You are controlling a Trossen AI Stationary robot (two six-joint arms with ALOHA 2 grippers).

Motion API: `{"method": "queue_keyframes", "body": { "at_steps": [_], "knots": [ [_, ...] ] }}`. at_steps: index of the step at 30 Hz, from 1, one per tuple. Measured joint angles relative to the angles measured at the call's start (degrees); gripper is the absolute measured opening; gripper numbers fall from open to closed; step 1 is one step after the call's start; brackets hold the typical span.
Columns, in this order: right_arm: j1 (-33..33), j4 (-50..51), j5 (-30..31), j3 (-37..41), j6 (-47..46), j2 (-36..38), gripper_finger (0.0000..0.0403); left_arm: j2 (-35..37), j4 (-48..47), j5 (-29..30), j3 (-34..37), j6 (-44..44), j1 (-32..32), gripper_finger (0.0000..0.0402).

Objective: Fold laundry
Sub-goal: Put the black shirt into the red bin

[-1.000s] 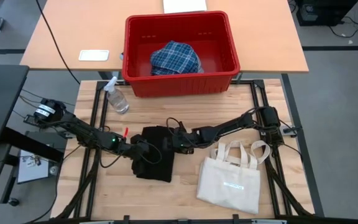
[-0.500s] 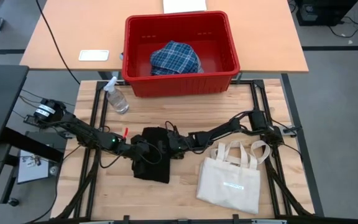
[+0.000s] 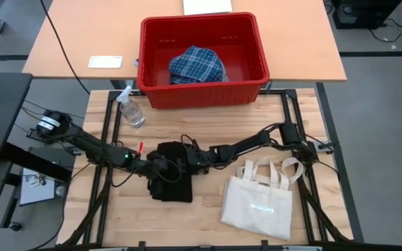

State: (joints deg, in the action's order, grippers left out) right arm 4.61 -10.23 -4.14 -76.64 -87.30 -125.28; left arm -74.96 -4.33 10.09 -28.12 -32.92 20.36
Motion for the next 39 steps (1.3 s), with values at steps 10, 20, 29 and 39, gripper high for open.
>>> {"method": "queue_keyframes", "body": {
  "at_steps": [10,20,29,39],
  "knots": [
    [-1.16,9.74,-6.16,-0.02,11.26,7.27,0.0059,11.74,-22.95,1.88,-10.47,4.3,0.0,0.0205],
    [-6.89,21.09,-12.91,-0.07,26.42,22.27,0.0059,24.03,-35.12,17.39,-19.39,5.06,0.0,0.0205],
    [-23.37,16.49,-8.4,-0.09,33.38,33.43,0.0059,30.49,-33.15,25.73,-20.31,3.1,0.0,0.0205],
    [-42.26,5.9,-13.79,-12.21,35.84,29.08,0.0059,31.26,-26.89,28.3,-20.29,8.54,0.0,0.0205]
  ]
}}
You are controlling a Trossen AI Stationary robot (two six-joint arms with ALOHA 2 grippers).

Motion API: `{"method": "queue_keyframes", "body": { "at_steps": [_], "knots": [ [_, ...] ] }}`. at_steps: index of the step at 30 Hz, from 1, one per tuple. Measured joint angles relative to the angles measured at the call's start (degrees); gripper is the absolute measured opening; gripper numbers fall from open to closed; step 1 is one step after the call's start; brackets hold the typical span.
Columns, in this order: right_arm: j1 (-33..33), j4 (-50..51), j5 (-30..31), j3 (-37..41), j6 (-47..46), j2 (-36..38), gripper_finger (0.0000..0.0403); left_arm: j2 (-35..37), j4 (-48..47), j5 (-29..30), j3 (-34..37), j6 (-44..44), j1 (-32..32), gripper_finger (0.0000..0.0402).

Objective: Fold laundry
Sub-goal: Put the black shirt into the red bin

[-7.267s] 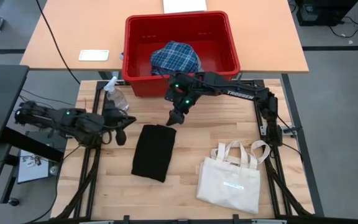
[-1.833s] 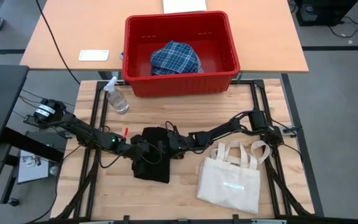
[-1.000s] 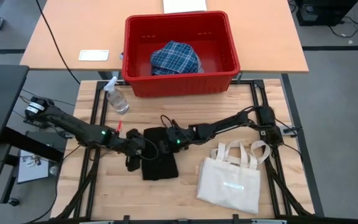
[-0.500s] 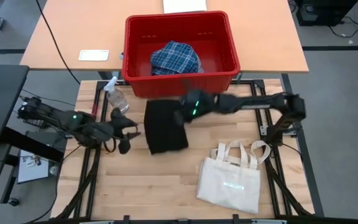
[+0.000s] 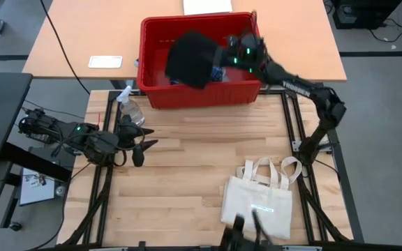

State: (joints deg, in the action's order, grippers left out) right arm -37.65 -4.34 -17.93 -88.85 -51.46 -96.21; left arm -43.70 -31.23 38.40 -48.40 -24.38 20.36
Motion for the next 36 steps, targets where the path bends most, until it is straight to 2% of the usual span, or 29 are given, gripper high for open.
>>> {"method": "queue_keyframes", "body": {
  "at_steps": [7,10,13,16,20,24,31,34,36],
  "knots": [
    [-7.67,2.97,-5.55,-22.58,3.6,-12.76,0.0062,0.0,0.16,1.46,0.02,1.24,0.0,0.0205],
    [-9.04,7.95,-7.92,-30.18,3.28,-19.71,0.0065,0.0,0.12,1.46,0.02,1.24,0.0,0.0205],
    [-9.89,15.32,-11.83,-34.53,1.98,-25.99,0.0066,0.08,0.02,1.45,0.02,1.23,0.0,0.0205],
    [-10.43,26.87,-13.62,-35.75,4.58,-30.3,0.0067,0.33,-0.28,1.46,0.04,0.29,0.0,0.0205],
    [-11.41,39.18,-9.62,-35.75,11.65,-33.47,0.0082,0.7,-0.63,0.74,0.04,-1.8,0.13,0.0205],
    [-12.53,38.11,-13.33,-35.88,12.94,-33.71,0.0123,0.76,-0.73,-0.67,0.07,-2.58,0.13,0.0205],
    [-12.36,38.68,-12.18,-35.88,13.49,-31.74,0.0202,0.79,-0.82,-0.91,0.07,-2.52,0.13,0.0205],
    [-12.7,42.97,-13.66,-35.86,11.34,-30.43,0.0224,0.79,-0.83,-1.26,0.07,-3.59,0.12,0.0205],
    [-13.13,48.1,-12.46,-35.84,11.94,-28.89,0.023,0.79,-0.83,-1.61,0.07,-4.72,0.12,0.0205]
  ]
}}
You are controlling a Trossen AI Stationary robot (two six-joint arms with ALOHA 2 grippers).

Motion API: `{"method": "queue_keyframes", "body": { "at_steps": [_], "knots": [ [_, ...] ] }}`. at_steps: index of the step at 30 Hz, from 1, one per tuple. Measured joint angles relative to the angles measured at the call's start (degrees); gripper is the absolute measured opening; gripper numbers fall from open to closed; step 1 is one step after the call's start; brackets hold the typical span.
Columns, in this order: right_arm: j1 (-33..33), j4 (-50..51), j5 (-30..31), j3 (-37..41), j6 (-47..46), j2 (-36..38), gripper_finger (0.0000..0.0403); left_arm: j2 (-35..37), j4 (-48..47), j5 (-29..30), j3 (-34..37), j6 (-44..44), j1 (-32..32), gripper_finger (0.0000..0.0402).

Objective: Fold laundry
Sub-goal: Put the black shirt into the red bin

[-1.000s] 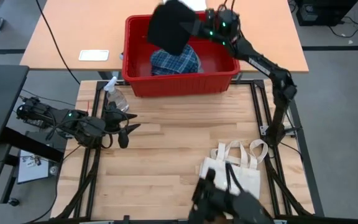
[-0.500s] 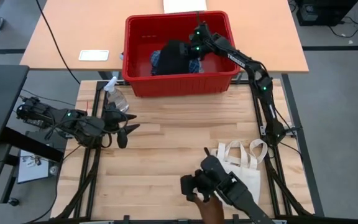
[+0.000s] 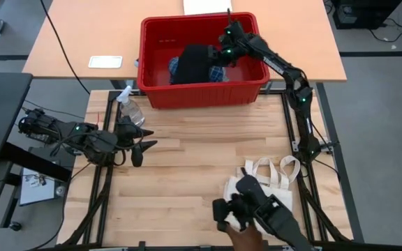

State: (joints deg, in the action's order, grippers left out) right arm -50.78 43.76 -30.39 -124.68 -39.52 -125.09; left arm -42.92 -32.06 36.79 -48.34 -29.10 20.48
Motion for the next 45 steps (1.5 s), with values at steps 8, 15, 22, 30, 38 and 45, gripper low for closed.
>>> {"method": "queue_keyframes", "body": {
  "at_steps": [8,15,22,30,38,45],
  "knots": [
    [0.13,6.35,15.93,0.07,7.29,7.35,0.0229,-0.02,0.0,-0.49,0.0,0.24,-0.02,0.0205],
    [7.11,-21.92,21.08,-0.04,11.22,8.0,0.0229,-0.02,0.05,-0.47,0.0,1.37,-0.04,0.0205],
    [11.49,-40.2,32.13,0.02,29.18,0.63,0.0228,-0.04,0.43,-0.47,0.0,0.3,-0.04,0.0205],
    [7.97,-30.24,31.73,0.07,31.38,-10.34,0.0228,-0.07,0.06,-1.75,0.0,-1.68,-0.04,0.0205],
    [7.46,-22.27,30.65,0.09,30.78,-11.28,0.0228,-0.09,-0.84,-2.93,0.0,-4.7,-0.02,0.0205],
    [7.79,-33.13,33.83,-0.02,36.89,-1.87,0.0228,-0.09,-0.87,-4.12,0.0,-4.73,-0.02,0.0205]
  ]
}}
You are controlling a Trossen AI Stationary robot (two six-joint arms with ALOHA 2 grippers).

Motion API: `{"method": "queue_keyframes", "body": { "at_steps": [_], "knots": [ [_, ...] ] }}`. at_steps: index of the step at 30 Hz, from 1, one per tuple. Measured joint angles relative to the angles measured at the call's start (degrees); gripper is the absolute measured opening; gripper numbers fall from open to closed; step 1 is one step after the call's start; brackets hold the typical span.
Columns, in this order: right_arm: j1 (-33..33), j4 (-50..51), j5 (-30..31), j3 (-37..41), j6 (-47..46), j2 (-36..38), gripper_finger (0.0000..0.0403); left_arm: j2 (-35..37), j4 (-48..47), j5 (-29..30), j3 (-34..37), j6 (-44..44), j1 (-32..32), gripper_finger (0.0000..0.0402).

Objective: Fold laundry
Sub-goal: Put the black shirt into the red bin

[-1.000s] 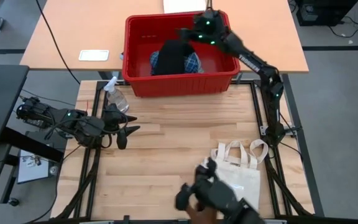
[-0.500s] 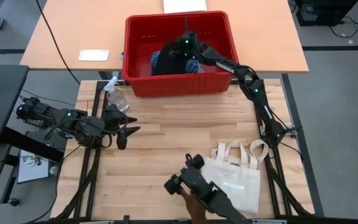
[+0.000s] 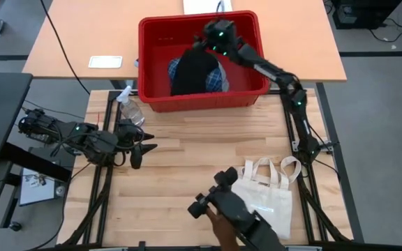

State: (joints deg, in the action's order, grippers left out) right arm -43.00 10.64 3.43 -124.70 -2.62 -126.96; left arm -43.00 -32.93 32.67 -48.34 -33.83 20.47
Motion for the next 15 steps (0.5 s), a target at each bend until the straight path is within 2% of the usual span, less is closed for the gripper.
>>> {"method": "queue_keyframes", "body": {
  "at_steps": [8,15],
  "knots": [
    [1.13,1.15,-2.09,0.11,6.14,4.4,0.0228,0.0,-0.02,0.0,0.0,0.44,-0.02,0.0205],
    [2.96,13.45,-1.55,0.13,9.23,-2.7,0.0228,0.0,0.06,0.0,-0.01,0.09,-0.02,0.0205]
  ]
}}
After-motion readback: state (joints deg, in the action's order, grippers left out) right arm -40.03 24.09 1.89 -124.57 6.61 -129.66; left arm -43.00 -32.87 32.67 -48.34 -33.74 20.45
